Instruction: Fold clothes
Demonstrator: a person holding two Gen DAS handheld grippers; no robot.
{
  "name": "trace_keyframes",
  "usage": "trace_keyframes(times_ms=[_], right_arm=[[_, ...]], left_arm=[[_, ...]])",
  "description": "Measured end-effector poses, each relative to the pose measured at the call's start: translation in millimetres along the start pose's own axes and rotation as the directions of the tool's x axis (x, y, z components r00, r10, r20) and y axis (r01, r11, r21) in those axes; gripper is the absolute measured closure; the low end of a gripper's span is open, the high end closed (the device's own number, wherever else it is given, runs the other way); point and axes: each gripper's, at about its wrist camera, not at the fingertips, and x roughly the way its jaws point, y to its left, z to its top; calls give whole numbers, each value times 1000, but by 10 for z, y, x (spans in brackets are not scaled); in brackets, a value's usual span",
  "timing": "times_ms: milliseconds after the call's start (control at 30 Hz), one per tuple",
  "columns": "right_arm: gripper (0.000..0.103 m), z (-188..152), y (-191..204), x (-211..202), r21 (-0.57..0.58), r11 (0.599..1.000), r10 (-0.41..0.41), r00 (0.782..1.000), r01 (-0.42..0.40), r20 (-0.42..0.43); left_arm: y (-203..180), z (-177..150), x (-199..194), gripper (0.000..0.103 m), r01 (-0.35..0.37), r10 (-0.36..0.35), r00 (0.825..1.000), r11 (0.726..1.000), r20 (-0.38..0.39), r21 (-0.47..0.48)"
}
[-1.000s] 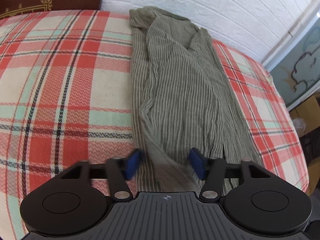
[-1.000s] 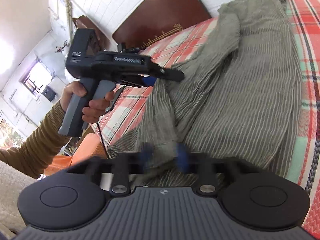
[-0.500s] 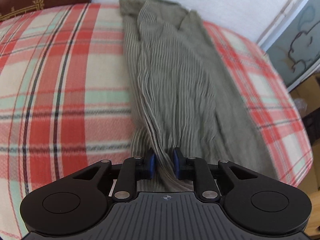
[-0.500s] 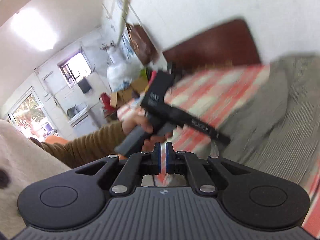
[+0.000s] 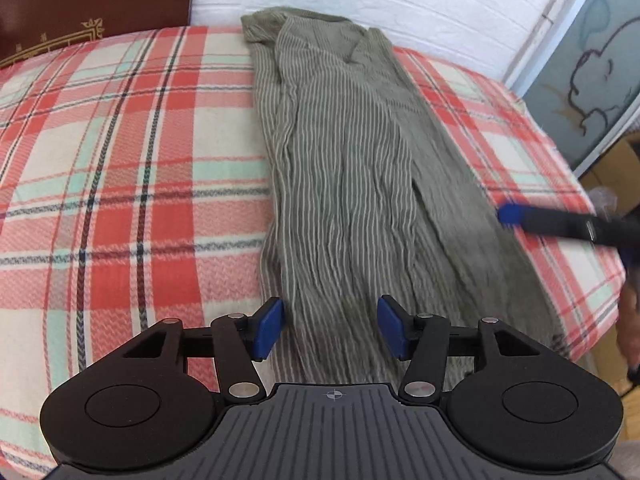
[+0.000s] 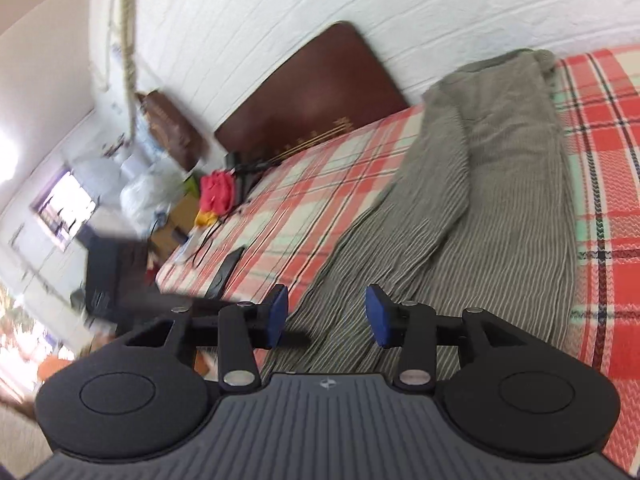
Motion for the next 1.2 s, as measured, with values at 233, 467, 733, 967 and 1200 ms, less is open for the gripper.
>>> trace_keyframes(times_ms=[233, 467, 733, 967, 1200], right_arm=[[56, 255, -518, 399, 214, 973, -81, 997, 83, -18], [57, 326, -773, 588, 367, 928, -64, 998, 65, -16], [99, 406, -602, 492, 306, 952, -41, 999, 30, 30], [99, 633, -330, 303, 171, 983, -79, 992, 60, 103], [97, 345, -743, 572, 256, 934, -240, 969, 248, -61]], left_arm=[[75, -109, -55, 27, -30, 32, 998, 999, 62, -40], [167, -26, 74, 29, -8, 13, 998, 996, 64, -87], [135, 121, 52, 101, 36, -35, 999, 999, 35, -24], [97, 208, -1, 102, 132, -131, 991, 991, 39, -18], [-18, 52, 312, 60, 54, -51, 998, 995, -32, 88]])
